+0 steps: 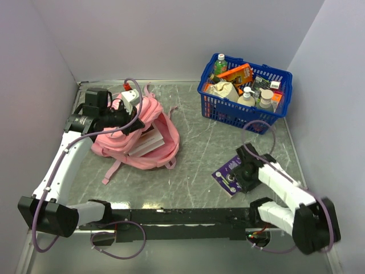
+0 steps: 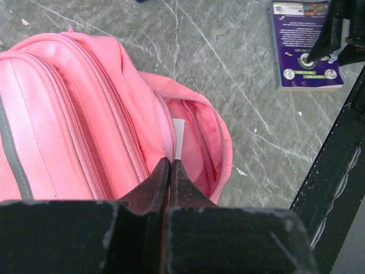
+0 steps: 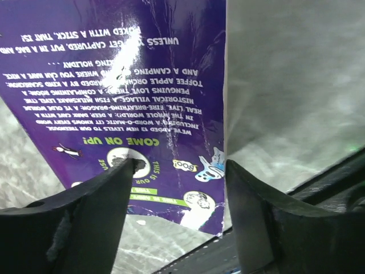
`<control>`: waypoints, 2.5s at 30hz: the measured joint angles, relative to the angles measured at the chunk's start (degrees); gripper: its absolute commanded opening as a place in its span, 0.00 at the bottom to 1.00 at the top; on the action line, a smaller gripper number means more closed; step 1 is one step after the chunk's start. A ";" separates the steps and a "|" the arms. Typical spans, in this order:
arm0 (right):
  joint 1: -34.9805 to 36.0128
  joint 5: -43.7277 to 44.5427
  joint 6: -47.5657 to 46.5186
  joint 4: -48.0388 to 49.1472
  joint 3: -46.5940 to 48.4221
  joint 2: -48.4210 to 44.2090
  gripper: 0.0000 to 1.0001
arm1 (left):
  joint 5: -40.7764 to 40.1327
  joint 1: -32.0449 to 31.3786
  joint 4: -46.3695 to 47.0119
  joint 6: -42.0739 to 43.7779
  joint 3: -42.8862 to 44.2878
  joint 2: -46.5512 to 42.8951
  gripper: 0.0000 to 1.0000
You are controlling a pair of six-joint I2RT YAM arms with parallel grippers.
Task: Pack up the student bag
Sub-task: Pick up the book from the center of the board, then place the book in the student bag.
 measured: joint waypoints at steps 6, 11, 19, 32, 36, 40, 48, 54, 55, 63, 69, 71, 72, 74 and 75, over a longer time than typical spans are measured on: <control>5.38 0.15 1.03 5.55 5.25 10.45 0.50 | 0.00 0.00 -0.04 0.28 0.00 0.00 0.01; 7.58 0.28 1.22 8.92 6.14 13.75 0.36 | 0.00 0.22 -0.13 0.98 0.00 0.00 0.01; 10.03 0.83 1.40 13.35 6.21 13.14 0.00 | 0.07 0.39 -0.31 1.99 0.00 0.00 0.01; 11.74 5.53 -5.18 17.84 3.06 -3.34 0.00 | 0.39 0.61 -2.01 3.02 0.61 0.02 0.01; 11.85 4.81 -9.64 19.85 6.05 -8.17 0.00 | 0.39 0.70 -1.99 2.97 0.68 0.02 0.01; 11.91 1.38 -12.35 22.49 10.62 -8.22 0.00 | 0.37 0.70 -1.99 2.97 0.68 0.07 0.01; 12.44 -8.22 -15.30 29.18 22.03 -3.34 0.00 | 0.35 0.70 -1.97 2.95 0.72 0.31 0.01; 16.09 -15.52 -16.52 35.12 31.85 5.64 0.00 | 0.33 0.70 -1.92 2.75 0.72 0.31 0.01; 17.14 -16.35 -16.94 35.58 33.55 7.37 0.00 | 0.33 0.70 -1.92 2.69 0.72 0.31 0.01; 22.51 -22.25 -18.60 41.22 41.05 18.86 0.00 | -0.07 0.70 -1.60 1.90 0.72 0.28 0.01; 24.79 -24.61 -19.37 44.19 45.81 28.13 0.00 | -0.35 0.72 -1.57 1.90 0.72 0.17 0.01; 24.96 -25.18 -19.34 44.85 45.81 29.92 0.00 | -0.61 0.72 -1.57 1.90 0.72 0.00 0.01; 25.14 -25.55 -19.34 45.33 45.75 30.82 0.00 | -0.70 0.74 -1.57 1.92 0.70 -0.11 0.01; 25.31 -26.32 -19.34 46.95 45.31 32.79 0.00 | -0.74 0.74 -1.57 1.92 0.72 -0.15 0.01; 25.33 -26.86 -19.34 47.54 45.05 33.79 0.00 | -0.74 0.74 -1.57 1.92 0.72 -0.15 0.01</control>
